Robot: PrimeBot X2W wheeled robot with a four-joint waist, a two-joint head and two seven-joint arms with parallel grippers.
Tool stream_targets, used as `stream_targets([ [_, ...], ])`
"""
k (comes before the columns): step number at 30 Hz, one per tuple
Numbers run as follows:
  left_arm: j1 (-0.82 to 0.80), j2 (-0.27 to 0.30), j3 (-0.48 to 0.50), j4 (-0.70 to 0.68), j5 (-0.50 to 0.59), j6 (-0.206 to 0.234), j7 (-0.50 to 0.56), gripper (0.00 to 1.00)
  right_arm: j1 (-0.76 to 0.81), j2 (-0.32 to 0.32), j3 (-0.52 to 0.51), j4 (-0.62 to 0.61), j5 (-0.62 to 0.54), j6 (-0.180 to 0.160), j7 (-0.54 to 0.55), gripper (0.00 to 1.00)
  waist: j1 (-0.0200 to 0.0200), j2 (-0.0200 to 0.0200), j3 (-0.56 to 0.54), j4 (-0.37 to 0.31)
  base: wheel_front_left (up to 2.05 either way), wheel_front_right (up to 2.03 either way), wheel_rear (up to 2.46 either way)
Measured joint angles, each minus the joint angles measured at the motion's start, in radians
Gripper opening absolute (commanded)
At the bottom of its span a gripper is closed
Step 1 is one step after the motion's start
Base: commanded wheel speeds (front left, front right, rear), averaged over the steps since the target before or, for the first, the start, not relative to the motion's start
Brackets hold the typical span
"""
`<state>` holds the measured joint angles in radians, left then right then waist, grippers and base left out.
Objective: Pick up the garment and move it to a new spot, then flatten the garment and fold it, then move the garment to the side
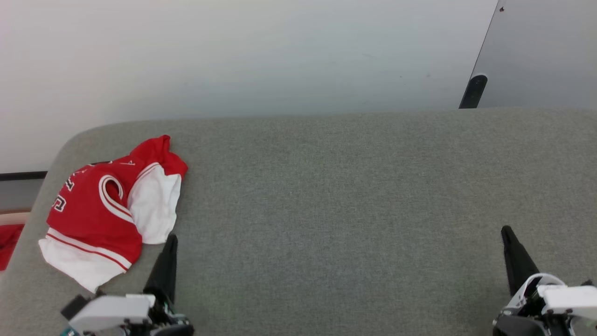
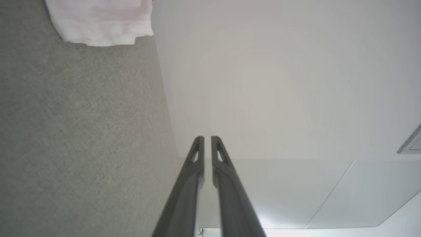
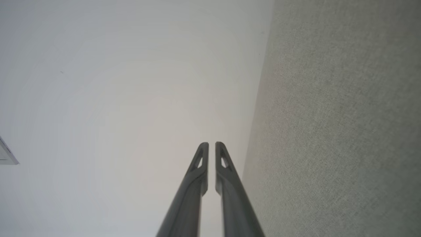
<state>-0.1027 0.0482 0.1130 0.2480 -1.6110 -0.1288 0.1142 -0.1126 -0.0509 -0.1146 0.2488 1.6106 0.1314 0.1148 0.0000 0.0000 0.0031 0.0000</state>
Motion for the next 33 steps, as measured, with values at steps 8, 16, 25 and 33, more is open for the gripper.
stream_targets([
  [8,0.045,-0.009,-0.004,0.036,0.007,0.001,-0.018,1.0,0.034,0.006,0.002,0.039,-0.002,0.0,-0.009,1.0,0.0,0.0,0.0,0.001,0.0,0.0,0.0],
  [16,0.042,0.009,-0.015,0.028,0.063,0.001,-0.056,1.0,0.029,-0.009,0.02,0.036,-0.052,0.0,-0.046,1.0,0.0,0.0,0.0,0.002,0.0,0.0,0.0],
  [25,0.033,0.041,-0.035,0.026,0.238,0.01,-0.098,1.0,0.014,-0.041,0.052,0.045,-0.186,0.0,-0.09,1.0,0.0,0.0,0.003,0.001,0.0,0.0,0.0],
  [33,0.025,0.055,-0.049,0.001,0.453,0.032,-0.13,1.0,-0.008,-0.06,0.082,0.051,-0.336,0.0,-0.126,1.0,0.0,0.0,0.007,-0.004,0.0,0.0,0.0],
])
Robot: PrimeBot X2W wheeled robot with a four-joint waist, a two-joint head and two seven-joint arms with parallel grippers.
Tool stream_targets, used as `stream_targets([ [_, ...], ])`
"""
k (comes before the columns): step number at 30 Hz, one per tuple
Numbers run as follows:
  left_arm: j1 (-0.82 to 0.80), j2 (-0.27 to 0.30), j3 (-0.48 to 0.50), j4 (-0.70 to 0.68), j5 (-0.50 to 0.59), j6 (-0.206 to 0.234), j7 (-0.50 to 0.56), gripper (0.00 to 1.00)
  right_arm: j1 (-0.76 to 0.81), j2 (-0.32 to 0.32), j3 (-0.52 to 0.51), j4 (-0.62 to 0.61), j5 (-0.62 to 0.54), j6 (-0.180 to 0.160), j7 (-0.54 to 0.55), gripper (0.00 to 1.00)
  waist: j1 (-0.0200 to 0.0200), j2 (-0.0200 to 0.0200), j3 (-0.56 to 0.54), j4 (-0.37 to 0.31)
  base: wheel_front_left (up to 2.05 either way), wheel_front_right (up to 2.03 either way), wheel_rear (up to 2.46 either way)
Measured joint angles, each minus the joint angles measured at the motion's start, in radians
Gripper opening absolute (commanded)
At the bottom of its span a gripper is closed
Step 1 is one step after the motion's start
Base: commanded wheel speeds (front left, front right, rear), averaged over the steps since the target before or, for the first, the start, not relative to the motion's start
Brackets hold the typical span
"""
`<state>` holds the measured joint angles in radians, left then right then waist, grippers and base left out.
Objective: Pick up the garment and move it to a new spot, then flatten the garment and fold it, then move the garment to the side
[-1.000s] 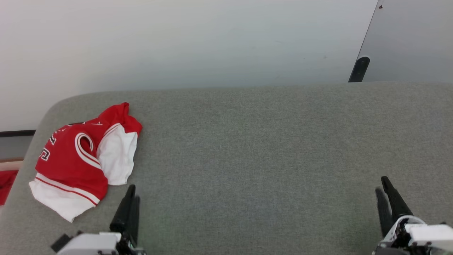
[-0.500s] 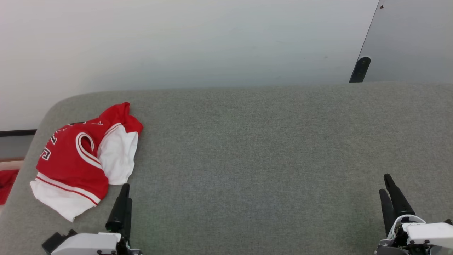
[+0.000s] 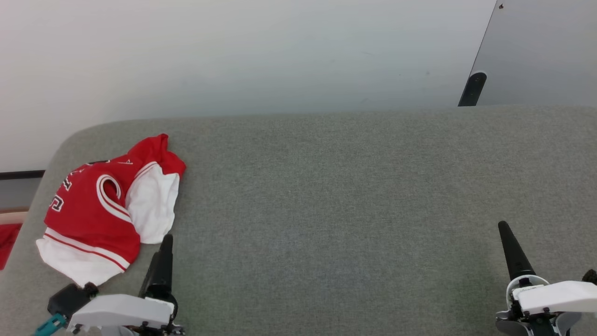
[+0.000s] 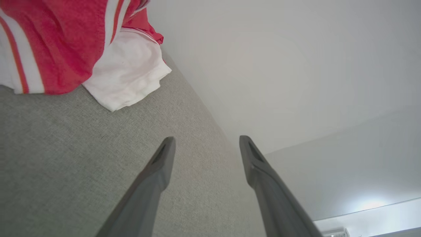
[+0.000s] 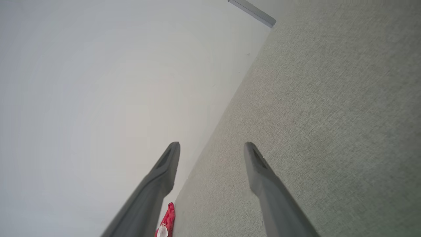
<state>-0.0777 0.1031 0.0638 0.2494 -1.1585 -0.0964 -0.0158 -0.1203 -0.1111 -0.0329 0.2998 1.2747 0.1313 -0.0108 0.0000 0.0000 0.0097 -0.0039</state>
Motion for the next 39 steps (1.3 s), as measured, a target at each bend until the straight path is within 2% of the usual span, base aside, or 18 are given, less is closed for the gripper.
stream_targets([
  [18,0.0,0.026,-0.032,-0.029,0.356,0.019,-0.064,1.0,-0.035,-0.046,0.05,0.001,-0.334,0.0,-0.06,1.0,0.0,0.0001,0.01,-0.008,0.0,0.0,0.0],
  [39,0.001,0.045,-0.069,-0.049,0.616,0.034,-0.126,1.0,-0.056,-0.069,0.067,-0.005,-0.657,0.0,-0.104,1.0,0.0,0.0,0.019,-0.011,0.0,0.0,0.0],
])
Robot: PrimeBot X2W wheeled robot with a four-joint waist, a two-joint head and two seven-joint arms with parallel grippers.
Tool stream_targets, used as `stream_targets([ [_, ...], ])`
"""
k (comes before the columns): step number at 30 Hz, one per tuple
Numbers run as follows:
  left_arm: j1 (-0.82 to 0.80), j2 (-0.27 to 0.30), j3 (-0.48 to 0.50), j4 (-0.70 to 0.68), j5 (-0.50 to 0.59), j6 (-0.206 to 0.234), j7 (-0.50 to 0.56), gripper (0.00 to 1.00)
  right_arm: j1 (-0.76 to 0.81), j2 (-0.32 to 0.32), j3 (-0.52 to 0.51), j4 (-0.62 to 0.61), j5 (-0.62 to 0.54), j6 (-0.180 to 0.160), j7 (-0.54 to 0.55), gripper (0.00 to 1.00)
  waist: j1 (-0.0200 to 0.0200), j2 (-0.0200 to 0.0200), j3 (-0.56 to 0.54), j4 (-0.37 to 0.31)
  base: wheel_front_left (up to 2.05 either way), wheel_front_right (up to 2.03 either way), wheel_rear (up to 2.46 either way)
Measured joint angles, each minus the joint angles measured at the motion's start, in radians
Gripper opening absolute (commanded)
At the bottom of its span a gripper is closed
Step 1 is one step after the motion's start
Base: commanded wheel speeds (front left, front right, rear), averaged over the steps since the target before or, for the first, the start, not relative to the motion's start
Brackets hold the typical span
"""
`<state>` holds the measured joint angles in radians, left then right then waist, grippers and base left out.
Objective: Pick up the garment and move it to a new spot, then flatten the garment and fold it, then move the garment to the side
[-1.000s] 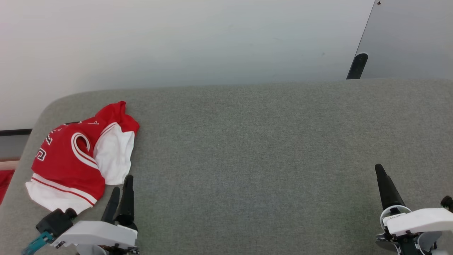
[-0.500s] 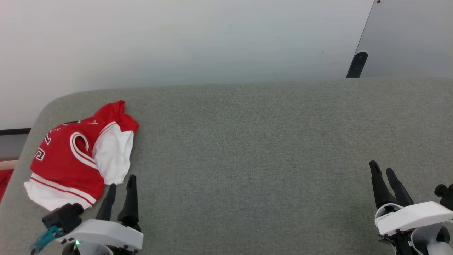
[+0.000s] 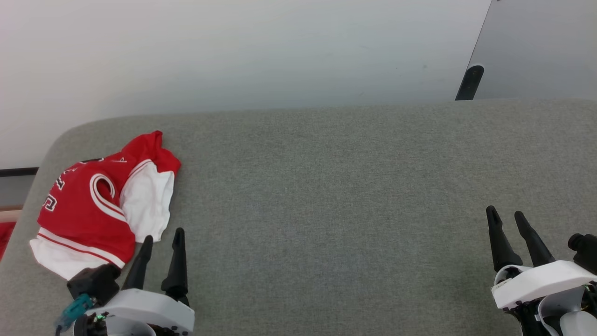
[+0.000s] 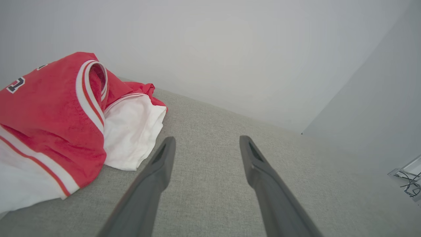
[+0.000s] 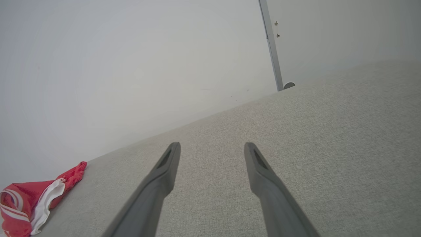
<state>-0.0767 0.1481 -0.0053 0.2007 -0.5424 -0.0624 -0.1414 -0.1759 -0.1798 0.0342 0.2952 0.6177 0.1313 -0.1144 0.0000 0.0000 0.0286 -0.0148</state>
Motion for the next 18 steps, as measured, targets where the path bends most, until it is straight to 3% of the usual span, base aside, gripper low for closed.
stream_targets([
  [18,0.008,0.011,-0.013,-0.013,0.179,-0.005,-0.042,1.0,0.0,-0.003,-0.001,-0.002,-0.185,0.0,-0.045,1.0,0.0,0.0,0.008,-0.013,0.0,0.0,0.0],
])
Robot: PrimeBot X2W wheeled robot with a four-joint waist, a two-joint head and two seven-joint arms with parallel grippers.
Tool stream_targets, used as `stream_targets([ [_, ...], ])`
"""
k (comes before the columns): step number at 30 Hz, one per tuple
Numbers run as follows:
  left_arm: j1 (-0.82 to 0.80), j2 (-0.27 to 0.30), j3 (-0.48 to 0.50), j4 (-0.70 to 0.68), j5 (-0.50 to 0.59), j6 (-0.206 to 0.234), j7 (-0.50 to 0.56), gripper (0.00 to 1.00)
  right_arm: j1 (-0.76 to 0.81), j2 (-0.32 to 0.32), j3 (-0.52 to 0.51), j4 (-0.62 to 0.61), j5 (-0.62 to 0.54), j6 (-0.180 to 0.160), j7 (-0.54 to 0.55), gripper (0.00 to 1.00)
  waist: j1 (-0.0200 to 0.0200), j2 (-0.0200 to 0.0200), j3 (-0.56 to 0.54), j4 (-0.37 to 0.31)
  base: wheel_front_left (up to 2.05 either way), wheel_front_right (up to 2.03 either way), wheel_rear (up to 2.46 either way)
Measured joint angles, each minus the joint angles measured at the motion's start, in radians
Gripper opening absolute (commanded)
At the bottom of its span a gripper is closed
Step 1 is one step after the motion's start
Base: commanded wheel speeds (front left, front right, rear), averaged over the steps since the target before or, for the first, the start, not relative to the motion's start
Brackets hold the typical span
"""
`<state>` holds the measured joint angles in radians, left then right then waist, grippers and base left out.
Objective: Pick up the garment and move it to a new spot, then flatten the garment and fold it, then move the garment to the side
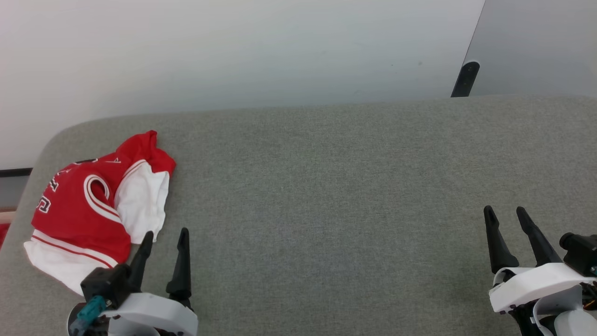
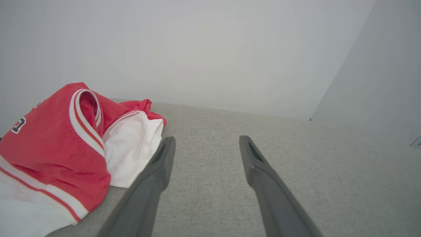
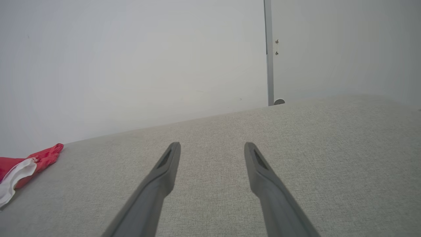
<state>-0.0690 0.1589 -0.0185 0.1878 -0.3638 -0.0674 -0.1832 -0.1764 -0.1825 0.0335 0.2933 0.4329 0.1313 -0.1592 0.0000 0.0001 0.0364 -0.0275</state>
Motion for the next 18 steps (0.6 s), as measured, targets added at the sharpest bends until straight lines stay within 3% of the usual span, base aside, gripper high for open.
stream_targets([
  [18,0.01,-0.02,0.037,0.027,0.096,-0.026,-0.039,1.0,-0.003,-0.002,-0.002,0.013,-0.127,0.0,-0.04,1.0,0.0,0.0,0.001,-0.003,0.0,0.0,0.0],
])
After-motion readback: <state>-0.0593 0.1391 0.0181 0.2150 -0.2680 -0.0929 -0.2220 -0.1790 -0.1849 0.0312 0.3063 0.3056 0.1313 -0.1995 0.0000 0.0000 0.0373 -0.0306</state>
